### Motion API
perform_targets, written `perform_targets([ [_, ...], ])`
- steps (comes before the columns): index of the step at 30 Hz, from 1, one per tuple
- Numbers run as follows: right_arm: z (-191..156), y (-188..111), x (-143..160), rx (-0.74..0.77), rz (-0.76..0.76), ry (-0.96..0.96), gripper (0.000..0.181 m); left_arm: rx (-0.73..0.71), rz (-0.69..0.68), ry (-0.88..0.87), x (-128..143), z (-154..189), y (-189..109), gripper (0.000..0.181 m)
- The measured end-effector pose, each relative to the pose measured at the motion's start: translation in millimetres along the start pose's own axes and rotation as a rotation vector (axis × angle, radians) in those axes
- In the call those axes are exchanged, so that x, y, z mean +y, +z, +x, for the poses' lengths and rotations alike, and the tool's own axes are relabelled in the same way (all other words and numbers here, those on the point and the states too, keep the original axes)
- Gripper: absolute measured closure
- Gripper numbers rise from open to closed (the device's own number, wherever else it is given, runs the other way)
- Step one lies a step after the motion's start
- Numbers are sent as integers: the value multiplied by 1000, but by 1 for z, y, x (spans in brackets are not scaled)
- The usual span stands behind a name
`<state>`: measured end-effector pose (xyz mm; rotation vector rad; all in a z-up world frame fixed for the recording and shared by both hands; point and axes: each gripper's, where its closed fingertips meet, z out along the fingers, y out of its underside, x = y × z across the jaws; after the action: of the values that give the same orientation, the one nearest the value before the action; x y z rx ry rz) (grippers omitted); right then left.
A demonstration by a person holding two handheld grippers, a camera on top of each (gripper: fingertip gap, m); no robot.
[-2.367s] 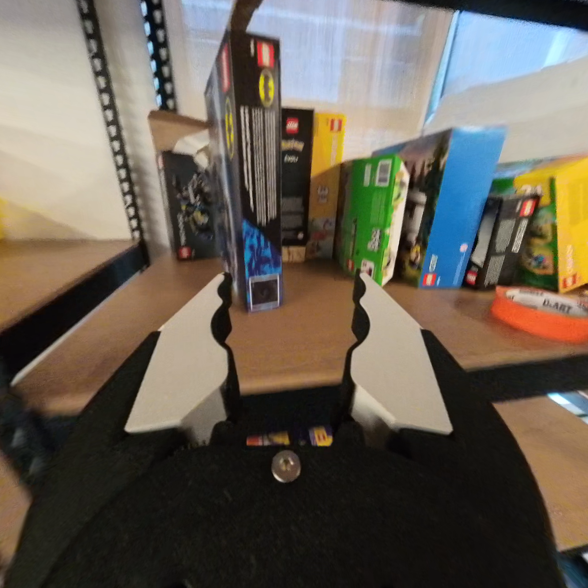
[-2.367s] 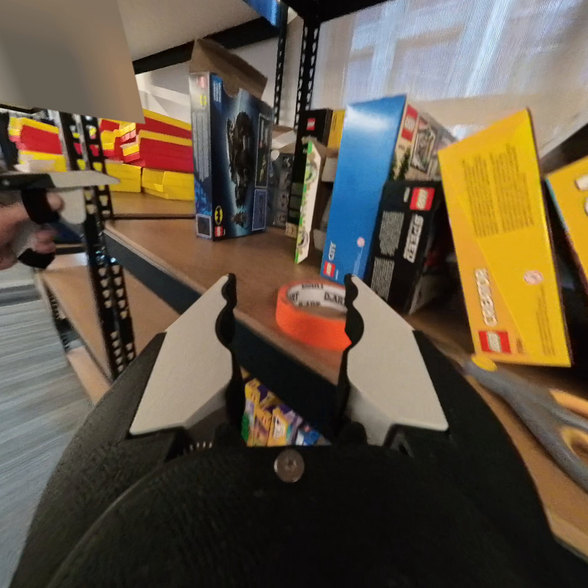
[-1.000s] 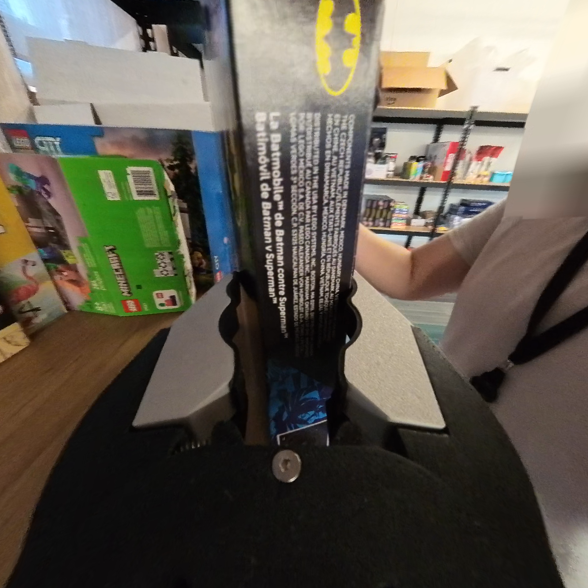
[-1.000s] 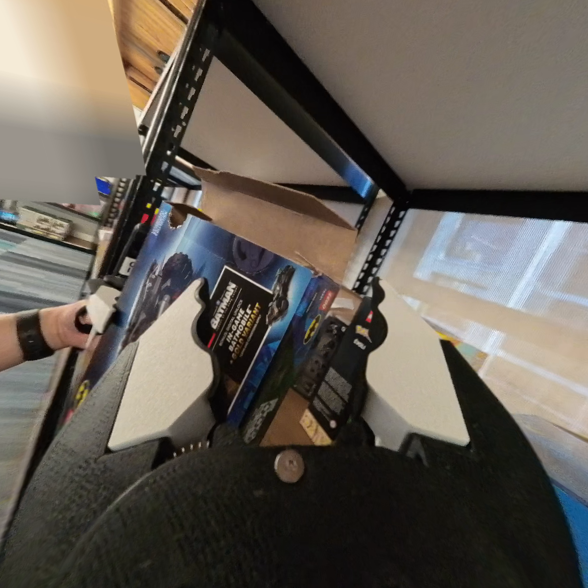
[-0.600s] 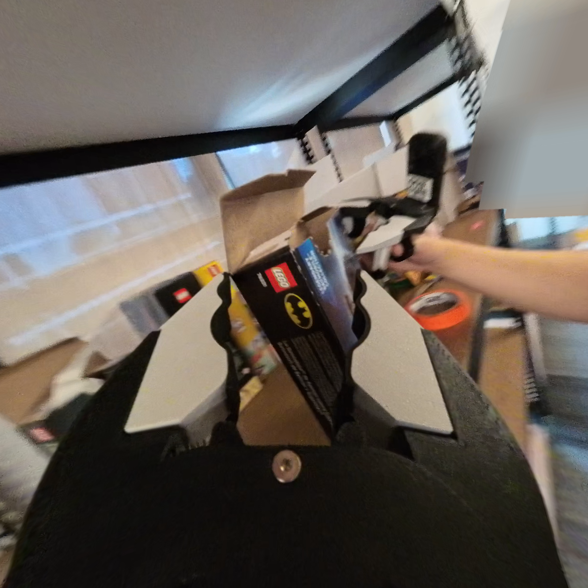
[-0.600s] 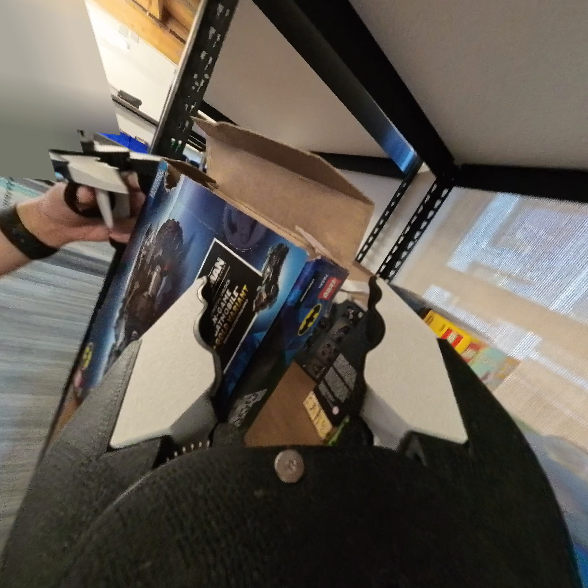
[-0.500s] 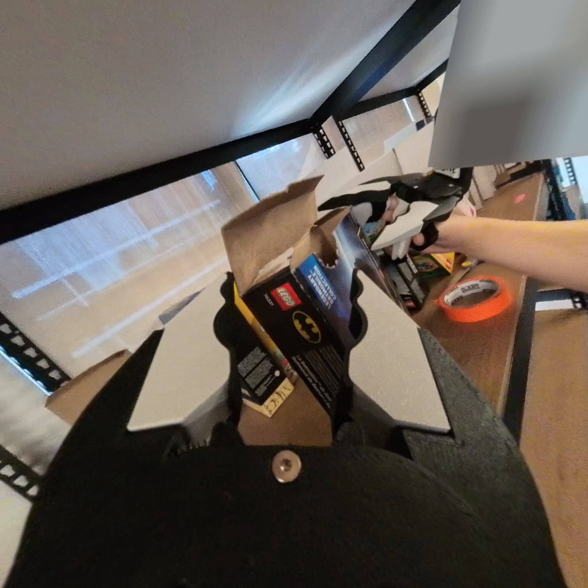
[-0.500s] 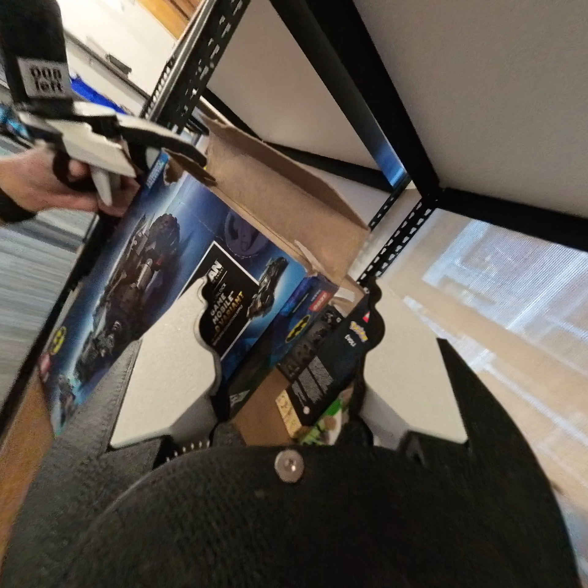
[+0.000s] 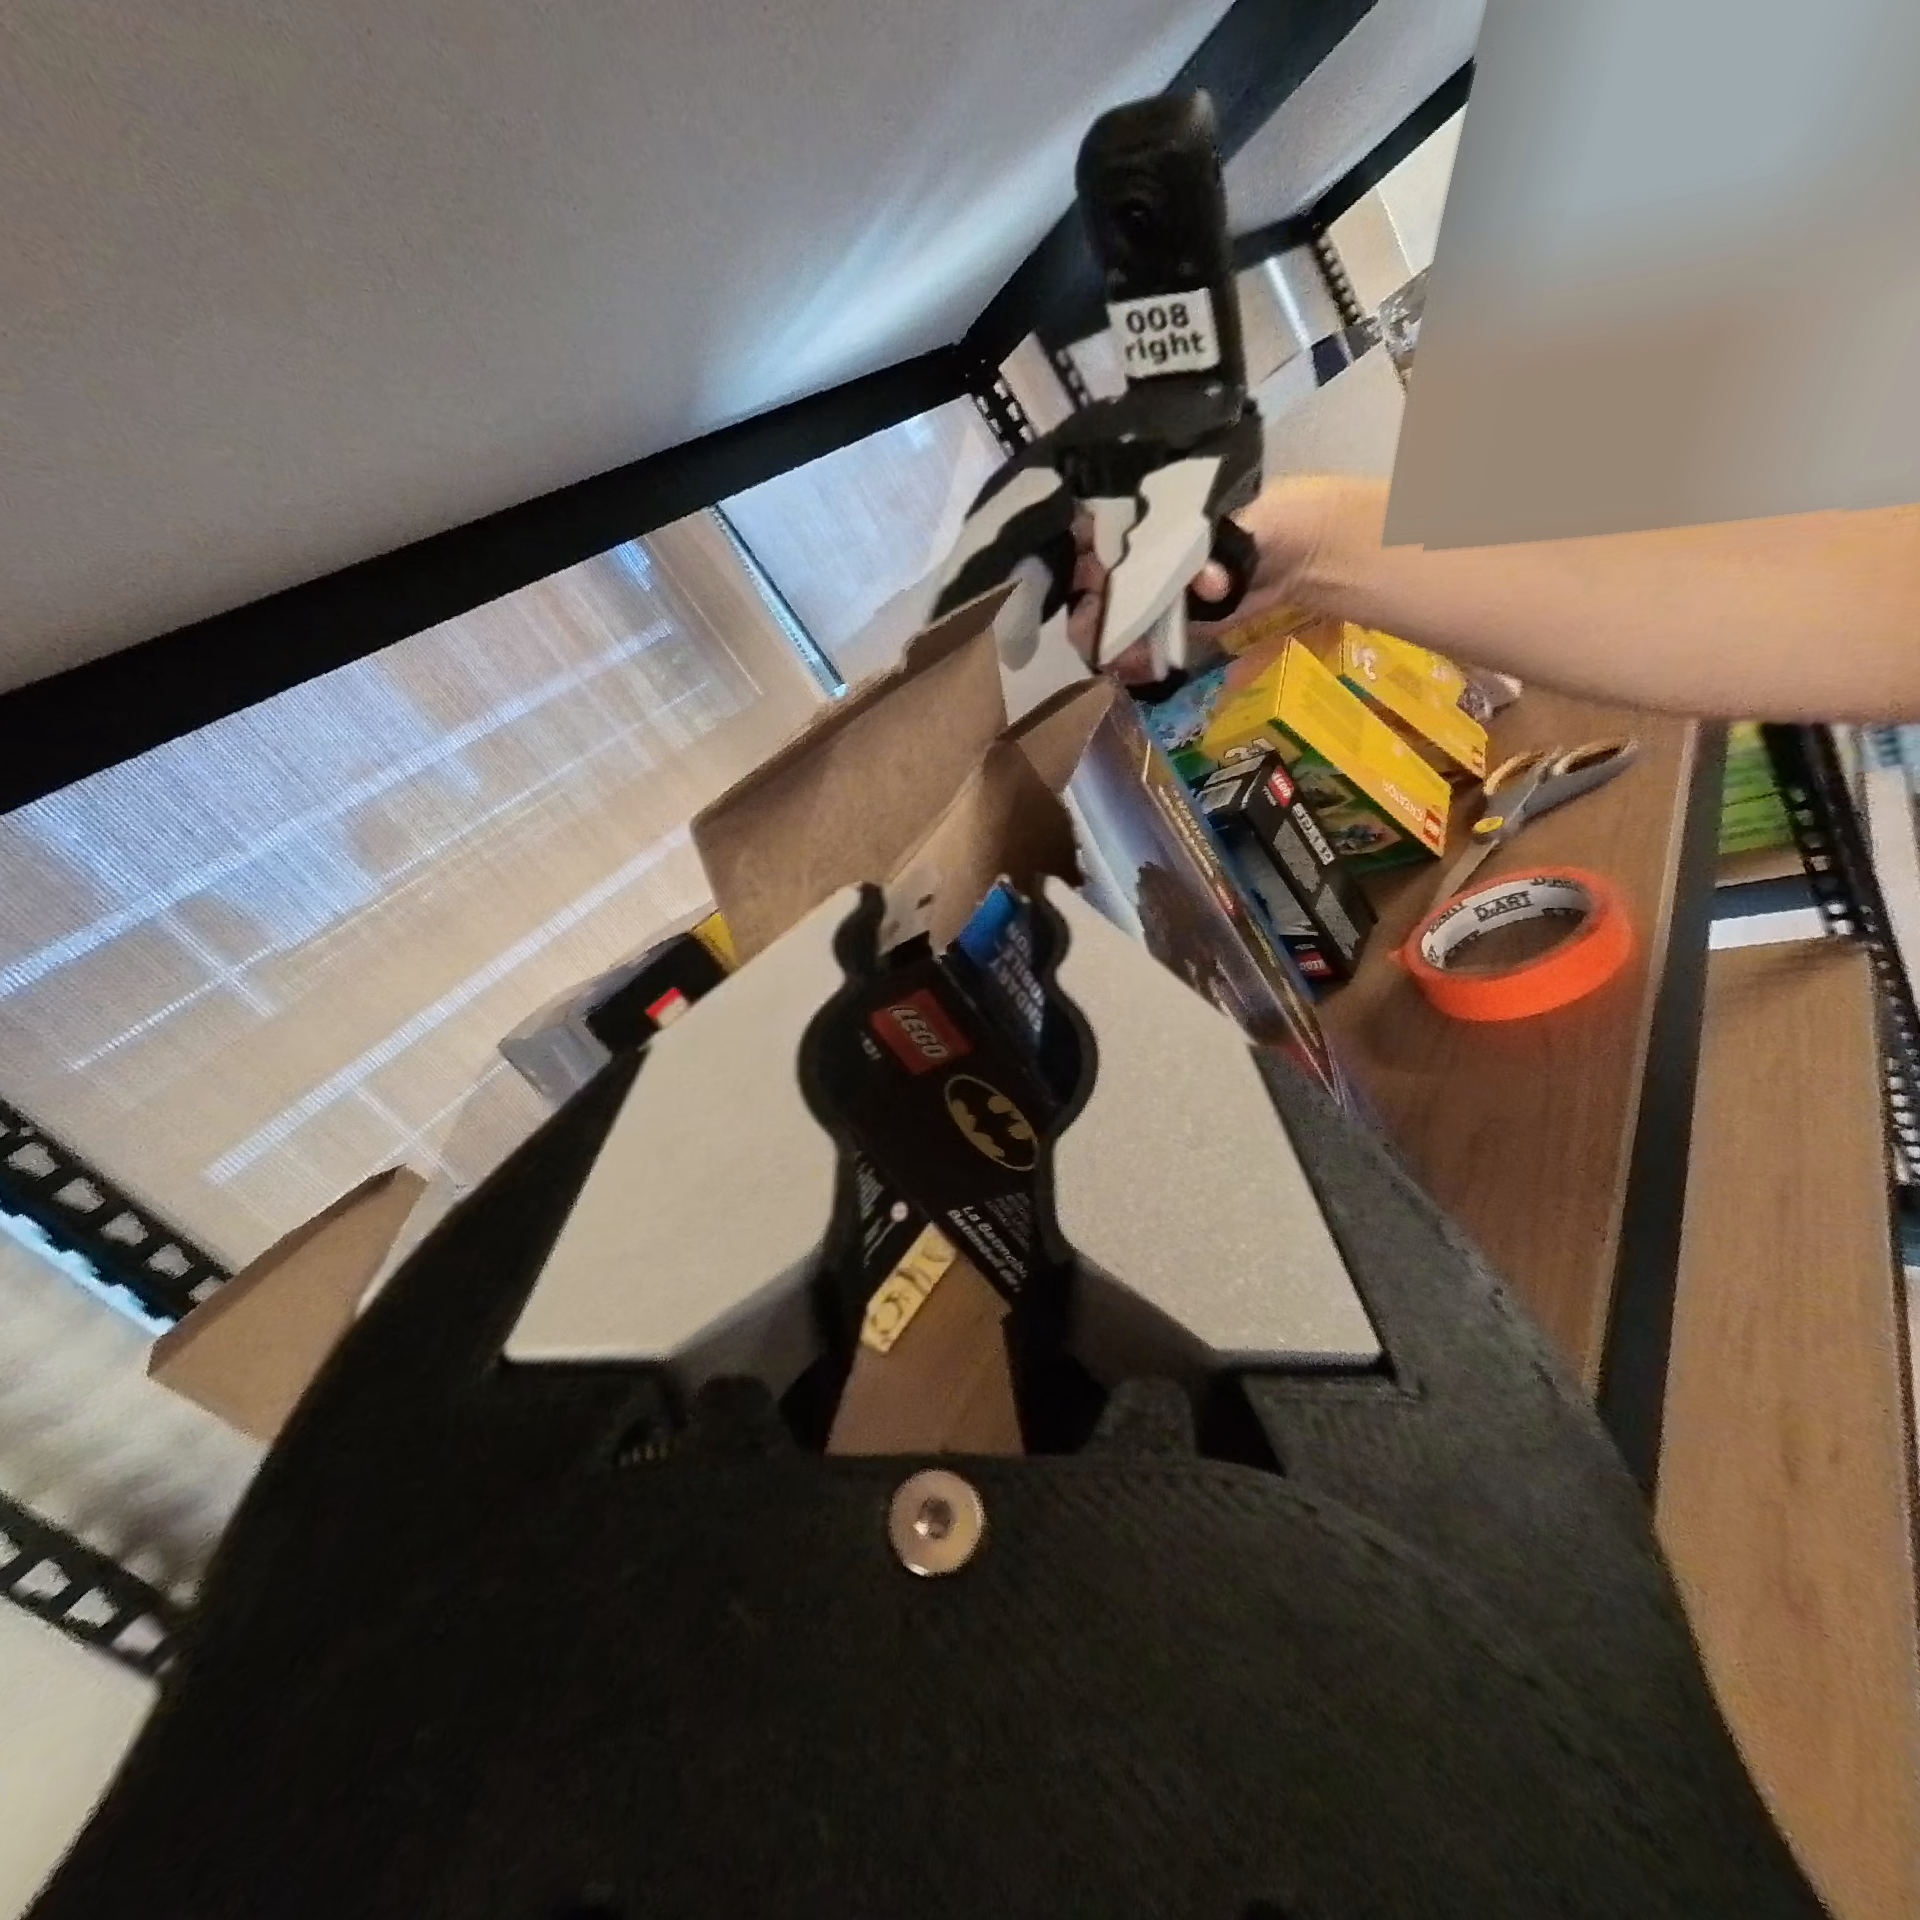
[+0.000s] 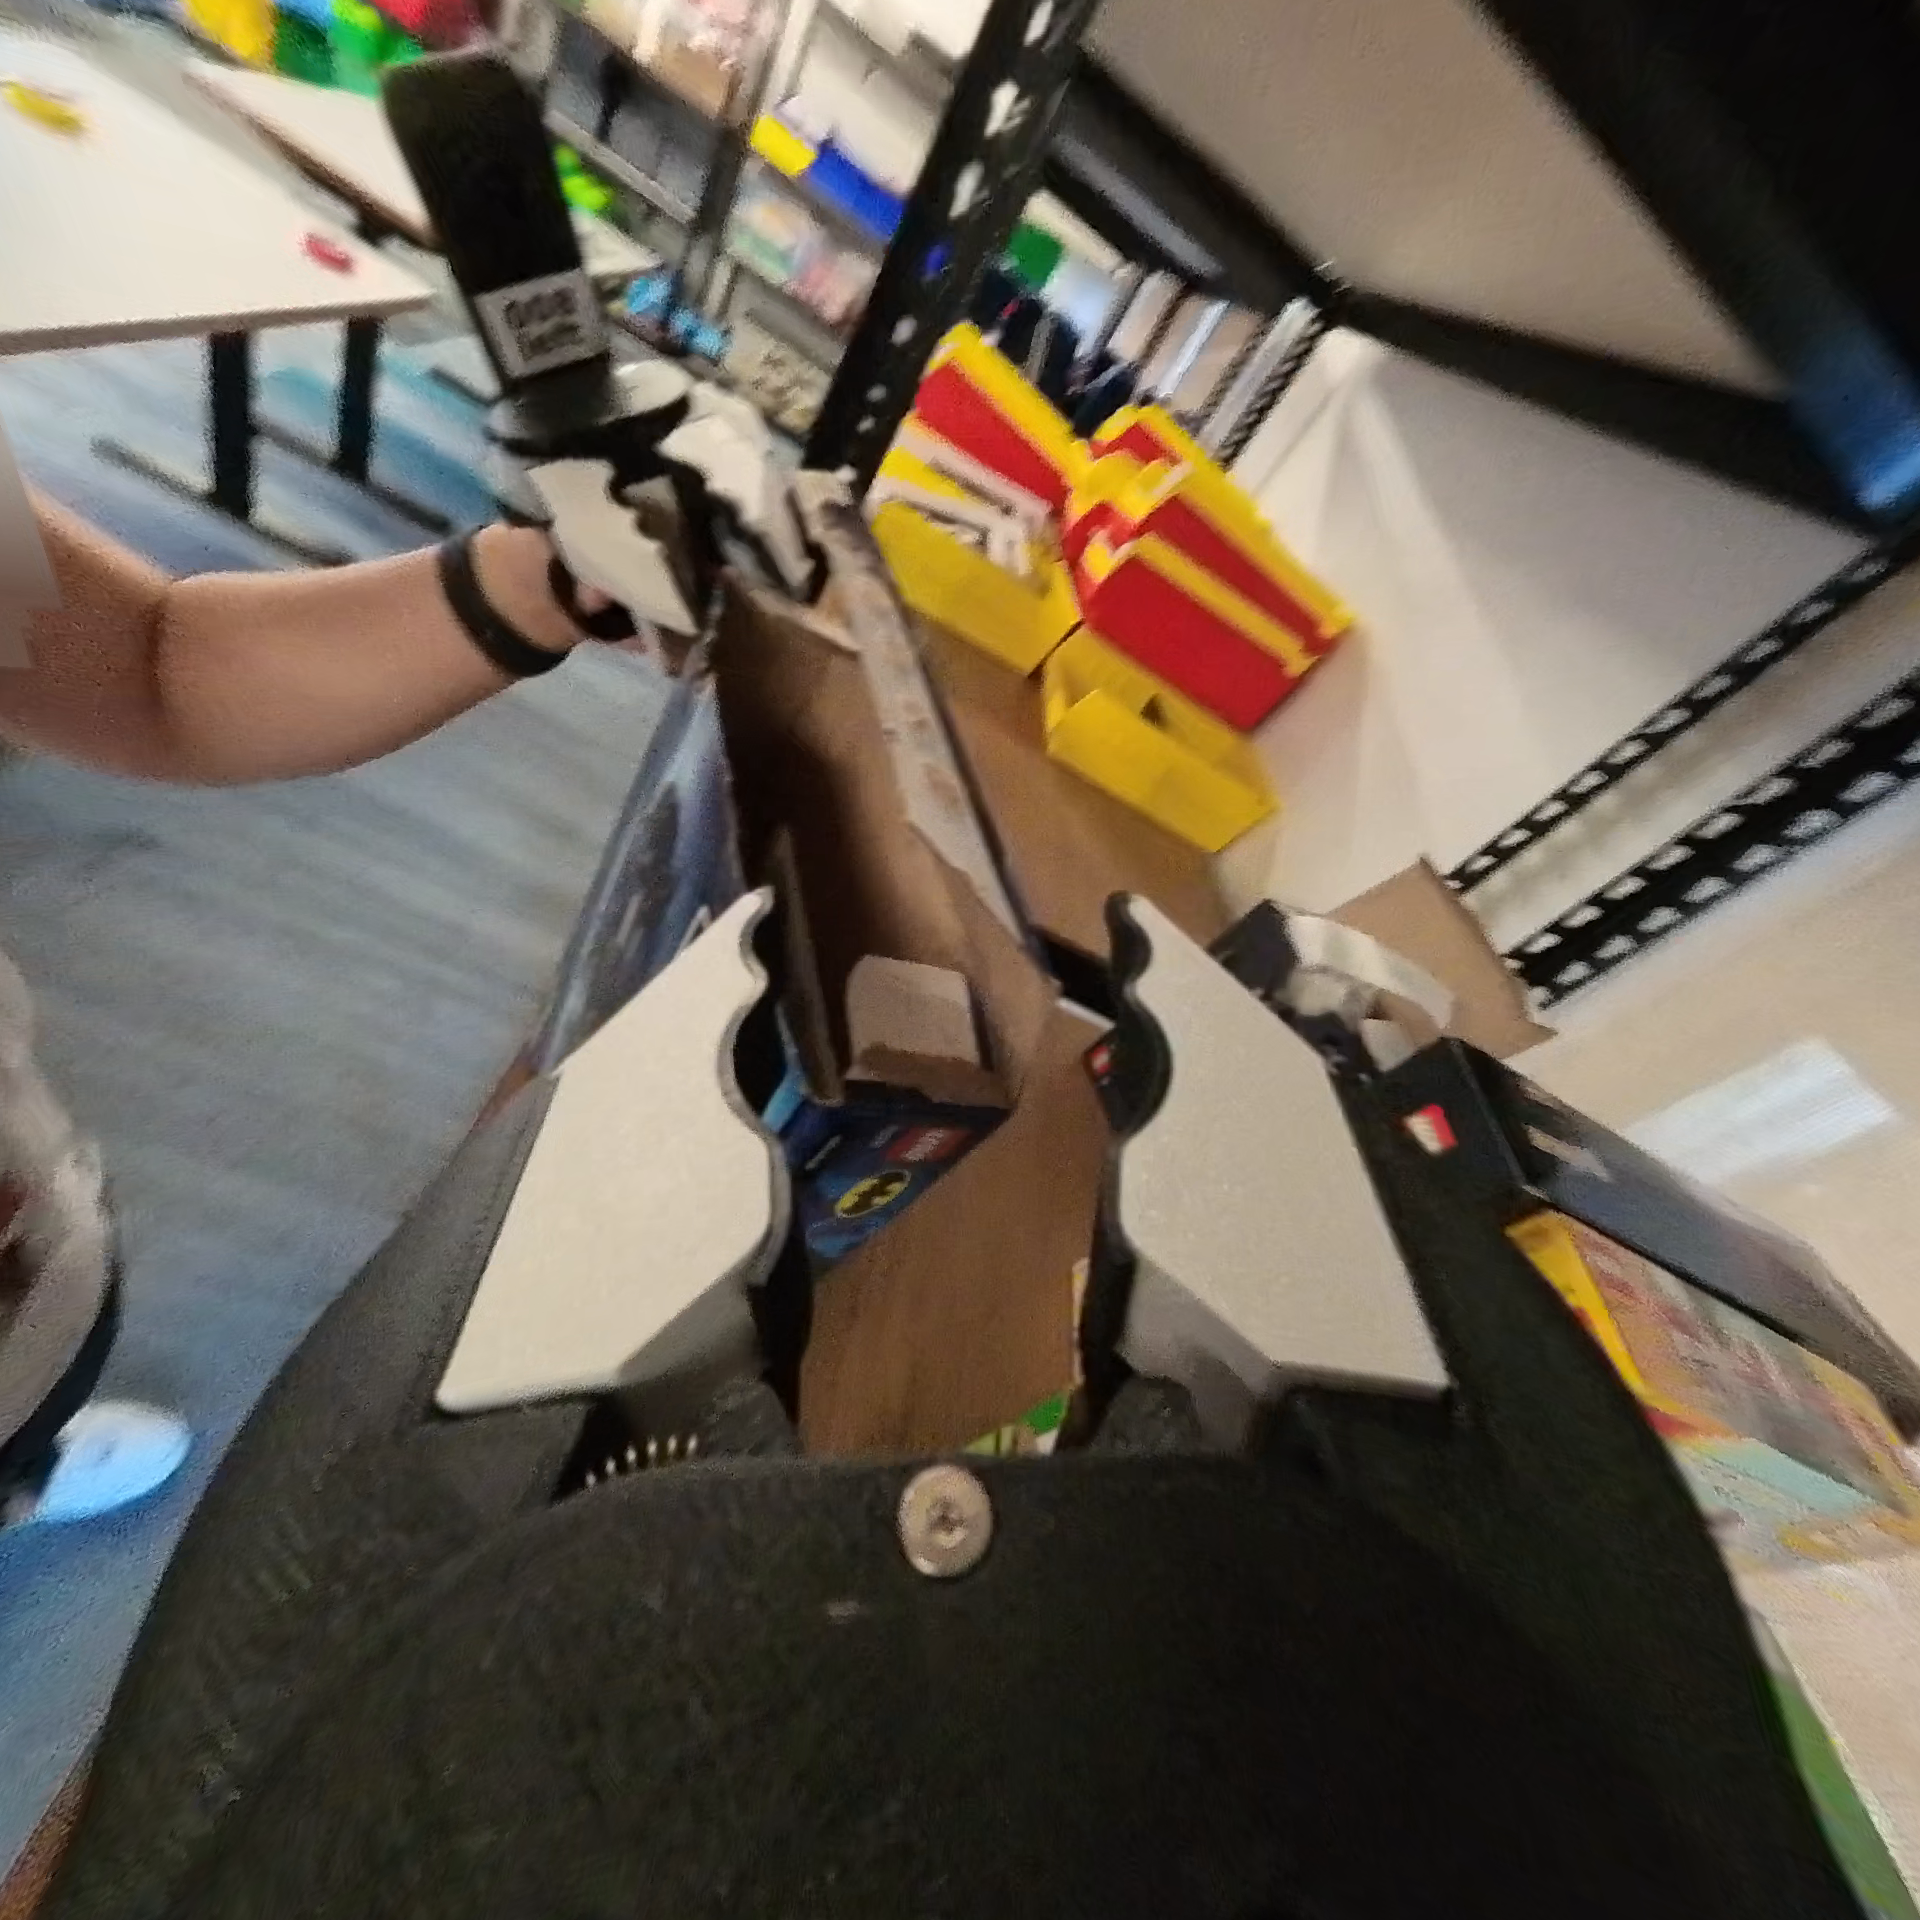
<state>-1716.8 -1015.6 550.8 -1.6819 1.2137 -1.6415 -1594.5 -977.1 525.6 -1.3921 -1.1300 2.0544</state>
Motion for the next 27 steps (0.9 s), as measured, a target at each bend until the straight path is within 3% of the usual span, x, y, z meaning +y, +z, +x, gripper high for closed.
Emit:
perform_targets([
  [2, -9, 4, 0, -67, -24, -7, 126, -45, -1, 9, -3, -5, -3, 141],
  [7, -20, 7, 2, -88, -52, -70, 128, -137, 189, -98, -52, -28, -28, 152],
  [9, -21, 7, 3, -94, -49, -54, 127, -145, 138, -176, -50, -42, -22, 131],
  [11, -21, 7, 3, -97, -40, -44, 126, -34, 32, -249, -39, -35, -5, 122],
  [18, -27, 7, -1, -178, -5, 53, 128, 76, -93, -299, -11, -25, 22, 145],
  [27, 0, 19, -5, -191, -50, 186, 127, 125, -140, -238, -5, -18, 30, 161],
])
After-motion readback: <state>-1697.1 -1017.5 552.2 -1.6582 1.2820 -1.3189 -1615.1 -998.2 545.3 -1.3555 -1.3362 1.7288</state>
